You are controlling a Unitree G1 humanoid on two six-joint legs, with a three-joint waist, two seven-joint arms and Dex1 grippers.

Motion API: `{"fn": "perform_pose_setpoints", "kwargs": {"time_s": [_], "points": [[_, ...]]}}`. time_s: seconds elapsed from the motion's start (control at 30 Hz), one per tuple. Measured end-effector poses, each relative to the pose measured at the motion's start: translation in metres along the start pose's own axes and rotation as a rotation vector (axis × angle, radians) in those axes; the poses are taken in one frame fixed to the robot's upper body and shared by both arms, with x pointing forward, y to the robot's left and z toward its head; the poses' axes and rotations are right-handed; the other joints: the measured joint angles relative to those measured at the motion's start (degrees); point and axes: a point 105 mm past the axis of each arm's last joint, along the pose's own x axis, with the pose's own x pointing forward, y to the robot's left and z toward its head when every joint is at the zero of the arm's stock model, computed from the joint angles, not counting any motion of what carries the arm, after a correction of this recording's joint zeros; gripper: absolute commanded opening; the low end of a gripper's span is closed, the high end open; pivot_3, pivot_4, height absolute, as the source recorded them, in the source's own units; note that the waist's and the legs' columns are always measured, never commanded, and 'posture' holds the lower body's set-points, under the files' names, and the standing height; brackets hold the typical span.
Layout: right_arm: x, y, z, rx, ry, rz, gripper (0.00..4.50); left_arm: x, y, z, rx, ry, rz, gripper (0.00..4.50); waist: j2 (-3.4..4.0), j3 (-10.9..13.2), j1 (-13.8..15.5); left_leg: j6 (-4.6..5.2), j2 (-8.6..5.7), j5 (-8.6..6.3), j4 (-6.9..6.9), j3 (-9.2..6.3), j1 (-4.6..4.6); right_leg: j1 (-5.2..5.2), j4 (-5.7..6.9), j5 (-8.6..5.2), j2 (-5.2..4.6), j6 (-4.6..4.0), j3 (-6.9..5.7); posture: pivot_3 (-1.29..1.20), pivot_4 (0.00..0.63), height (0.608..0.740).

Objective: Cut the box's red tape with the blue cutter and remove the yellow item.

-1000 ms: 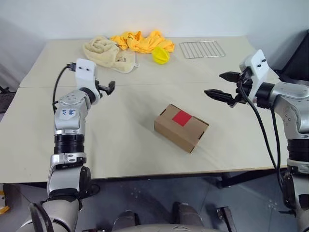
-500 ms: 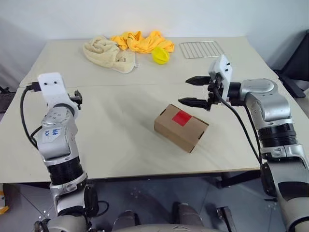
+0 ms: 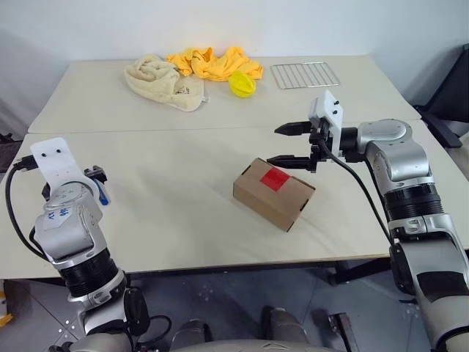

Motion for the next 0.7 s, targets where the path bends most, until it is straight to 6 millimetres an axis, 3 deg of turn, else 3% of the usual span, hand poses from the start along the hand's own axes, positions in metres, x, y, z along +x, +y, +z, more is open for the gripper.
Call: {"fn": "perform_pose_setpoints", "kwargs": {"time_s": [0.1,0.2,0.37,0.7], "points": [[0.000,0.001,0.002,-0.010,-0.001,0.003,4.50,0.003,0.001,-0.006,-0.012,0.023,0.009,4.47,0.00,0.0,0.1,0.00,0.00,0.00,0.02,0.00,-0.01,0.01,0.00,0.00,0.00,0.00,0.00,0.00,0.150,0.740],[-0.001,0.002,0.002,-0.010,0.005,-0.001,4.50,0.006,-0.002,-0.018,-0.040,0.062,0.004,3.97,0.00,0.0,0.1,0.00,0.00,0.00,0.01,0.00,-0.01,0.00,0.00,0.00,0.00,0.00,0.00,0.00,0.150,0.740],[-0.004,0.001,0.000,-0.002,0.018,-0.015,4.50,0.006,-0.007,-0.021,-0.066,0.065,-0.015,3.97,-0.01,0.0,0.0,0.00,0.00,0.00,0.00,0.01,0.01,0.00,0.00,0.00,0.00,0.00,0.00,0.00,0.150,0.740],[-0.005,0.000,0.000,0.003,0.021,-0.022,4.50,0.013,-0.007,-0.048,-0.103,0.186,-0.014,3.97,-0.01,0.0,0.1,0.00,0.00,0.00,0.01,0.01,0.01,0.00,0.00,0.00,-0.01,0.00,0.00,0.00,0.150,0.740]]}}
